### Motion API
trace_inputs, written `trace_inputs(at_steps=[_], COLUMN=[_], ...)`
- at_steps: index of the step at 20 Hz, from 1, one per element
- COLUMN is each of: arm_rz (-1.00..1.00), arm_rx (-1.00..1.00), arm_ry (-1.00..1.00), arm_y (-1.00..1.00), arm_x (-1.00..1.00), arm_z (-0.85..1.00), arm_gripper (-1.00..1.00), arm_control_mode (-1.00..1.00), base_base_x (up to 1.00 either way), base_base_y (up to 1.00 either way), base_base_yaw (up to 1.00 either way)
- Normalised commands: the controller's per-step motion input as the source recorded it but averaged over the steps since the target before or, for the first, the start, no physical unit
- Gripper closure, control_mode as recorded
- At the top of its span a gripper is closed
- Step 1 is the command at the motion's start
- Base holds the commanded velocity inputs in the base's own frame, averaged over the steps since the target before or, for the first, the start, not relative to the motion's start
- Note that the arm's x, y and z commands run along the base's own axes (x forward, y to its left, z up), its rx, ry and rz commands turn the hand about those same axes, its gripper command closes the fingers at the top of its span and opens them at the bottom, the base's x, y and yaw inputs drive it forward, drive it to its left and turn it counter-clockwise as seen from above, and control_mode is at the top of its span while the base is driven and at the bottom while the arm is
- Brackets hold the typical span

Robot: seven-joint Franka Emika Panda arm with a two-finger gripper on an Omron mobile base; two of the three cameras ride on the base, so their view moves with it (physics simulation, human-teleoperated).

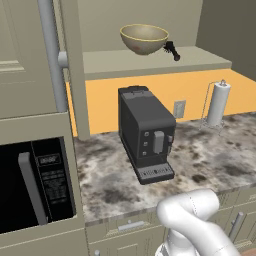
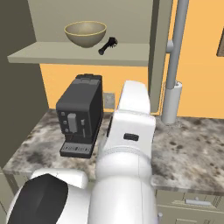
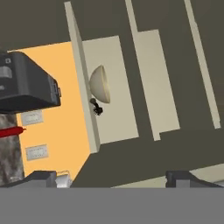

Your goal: Pick the mug and place it in the sink. Pick the bowl and place it in the open cabinet and then close the cabinet.

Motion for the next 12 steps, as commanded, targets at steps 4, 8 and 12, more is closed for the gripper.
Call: trace_inputs(at_steps=[4, 8, 12], arm_rz=[0.06, 0.08, 0.08], arm_rx=[0.00, 0.00, 0.00], arm_ry=[-0.16, -0.14, -0.13], arm_y=[-0.42, -0.38, -0.46], arm_x=[0.35, 0.51, 0.47], arm_z=[-0.33, -0.29, -0.13], arm_gripper=[-1.00, -1.00, -1.00], arm_control_mode=[-1.00, -1.00, -1.00], base_base_x=[0.00, 0.00, 0.00], base_base_y=[0.00, 0.00, 0.00], base_base_yaw=[0.00, 0.00, 0.00])
